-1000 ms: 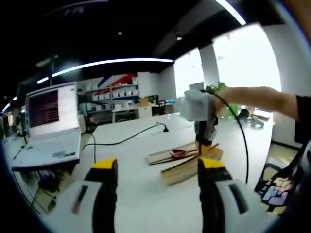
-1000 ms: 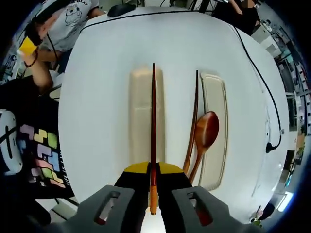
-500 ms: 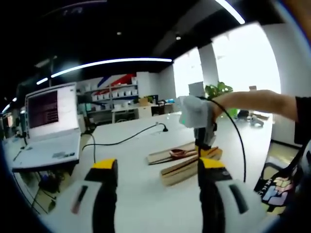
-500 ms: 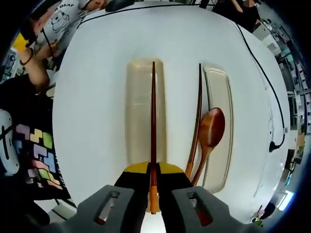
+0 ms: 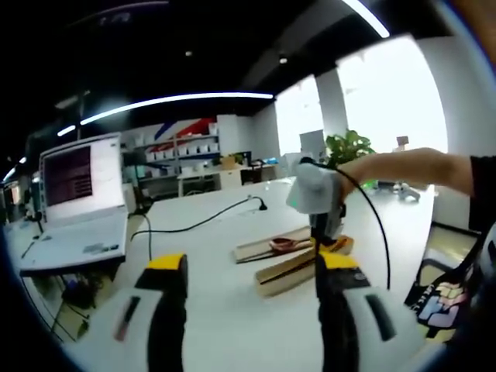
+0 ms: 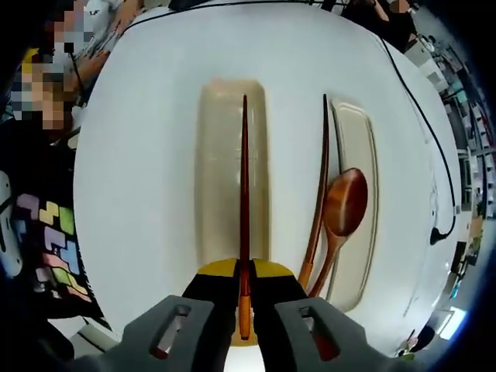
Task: Arrange the utensils inside the cutlery case until each visible utensil rests in its matching compartment.
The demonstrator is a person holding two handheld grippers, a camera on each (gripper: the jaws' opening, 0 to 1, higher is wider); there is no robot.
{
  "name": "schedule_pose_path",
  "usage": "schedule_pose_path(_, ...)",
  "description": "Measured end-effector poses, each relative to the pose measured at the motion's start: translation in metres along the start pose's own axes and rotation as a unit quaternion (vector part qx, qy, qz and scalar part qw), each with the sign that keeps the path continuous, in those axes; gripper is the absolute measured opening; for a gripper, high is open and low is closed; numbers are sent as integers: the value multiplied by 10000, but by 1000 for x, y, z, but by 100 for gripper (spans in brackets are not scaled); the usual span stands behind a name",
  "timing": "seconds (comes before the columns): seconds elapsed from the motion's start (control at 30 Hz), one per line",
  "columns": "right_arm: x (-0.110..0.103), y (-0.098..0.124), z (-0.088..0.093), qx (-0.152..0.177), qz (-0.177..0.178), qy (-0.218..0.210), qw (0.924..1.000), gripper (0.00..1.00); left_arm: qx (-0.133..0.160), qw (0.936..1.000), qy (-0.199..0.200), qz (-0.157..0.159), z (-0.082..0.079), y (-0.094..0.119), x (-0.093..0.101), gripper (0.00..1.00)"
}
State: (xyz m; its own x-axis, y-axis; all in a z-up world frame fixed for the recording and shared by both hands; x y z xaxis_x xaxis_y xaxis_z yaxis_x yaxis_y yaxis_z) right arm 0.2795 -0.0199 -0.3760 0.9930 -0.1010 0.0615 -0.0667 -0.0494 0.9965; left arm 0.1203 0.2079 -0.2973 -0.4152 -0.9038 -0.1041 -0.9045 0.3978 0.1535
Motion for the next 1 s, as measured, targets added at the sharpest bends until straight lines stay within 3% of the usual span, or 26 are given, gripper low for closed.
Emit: schedule_pose_path(1.0, 0, 8, 1, -17, 190, 57, 9998, 3, -4, 10000, -27, 17, 0, 0, 5, 70)
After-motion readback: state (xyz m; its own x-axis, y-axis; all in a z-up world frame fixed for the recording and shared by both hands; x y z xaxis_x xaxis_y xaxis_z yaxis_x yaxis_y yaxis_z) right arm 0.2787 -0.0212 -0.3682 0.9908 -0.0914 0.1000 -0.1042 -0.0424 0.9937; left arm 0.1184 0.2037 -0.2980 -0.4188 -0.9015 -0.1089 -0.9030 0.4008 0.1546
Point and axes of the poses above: the point that each gripper's makers call its tool centre point, and the gripper's own axes: y roughly backward along the fingers, x roughly to its right, z roughly out of its underside, the point moved 9 cm from there along y, roughly backward along the fingers, and after that the axes turned 1 degree about -y, right-handed, at the moved point
